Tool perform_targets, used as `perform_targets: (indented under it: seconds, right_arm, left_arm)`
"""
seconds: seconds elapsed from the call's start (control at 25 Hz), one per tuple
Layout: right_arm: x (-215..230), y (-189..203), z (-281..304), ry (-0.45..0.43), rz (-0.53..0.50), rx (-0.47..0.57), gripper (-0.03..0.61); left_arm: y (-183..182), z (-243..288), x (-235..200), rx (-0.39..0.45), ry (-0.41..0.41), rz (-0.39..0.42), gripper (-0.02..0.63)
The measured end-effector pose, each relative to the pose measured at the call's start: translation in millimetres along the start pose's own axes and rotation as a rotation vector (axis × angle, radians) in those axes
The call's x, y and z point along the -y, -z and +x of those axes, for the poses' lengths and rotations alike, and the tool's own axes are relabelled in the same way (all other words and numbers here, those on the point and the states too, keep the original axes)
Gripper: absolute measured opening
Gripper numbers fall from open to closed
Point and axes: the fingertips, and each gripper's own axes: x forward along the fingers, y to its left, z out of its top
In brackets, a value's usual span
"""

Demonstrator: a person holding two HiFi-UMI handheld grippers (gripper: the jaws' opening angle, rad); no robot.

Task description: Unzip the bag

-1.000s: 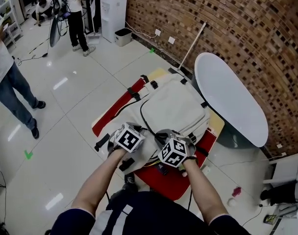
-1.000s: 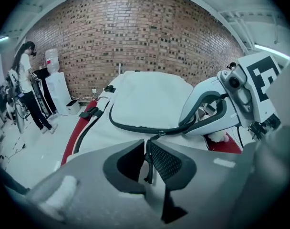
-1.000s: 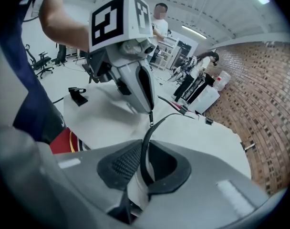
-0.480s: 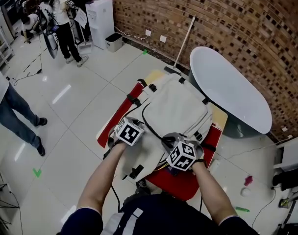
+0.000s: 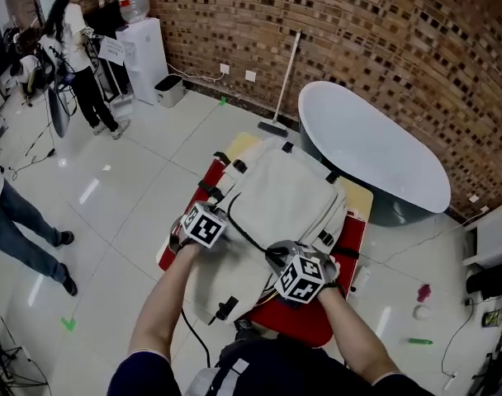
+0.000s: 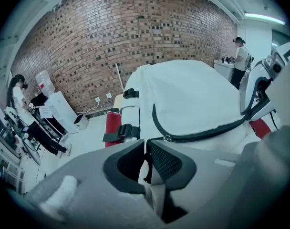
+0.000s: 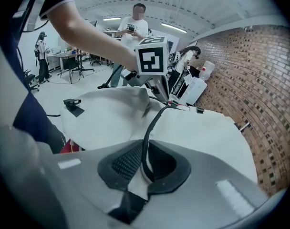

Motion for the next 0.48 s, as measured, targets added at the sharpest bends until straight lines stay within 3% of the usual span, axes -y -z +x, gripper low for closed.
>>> perform_targets:
  seconds: [0.24,0.48]
  right_arm:
    - [-1,2,-3,0.016,0.041,0.012,0.04]
    - [-6,12,-7,0.017,0.065,0.014,0.035]
  left_arm:
    - [-21,16,-13,0.036,0.018,0.076,0.043]
    - [-49,33,-15,0.098,0.021,0.102,0.041]
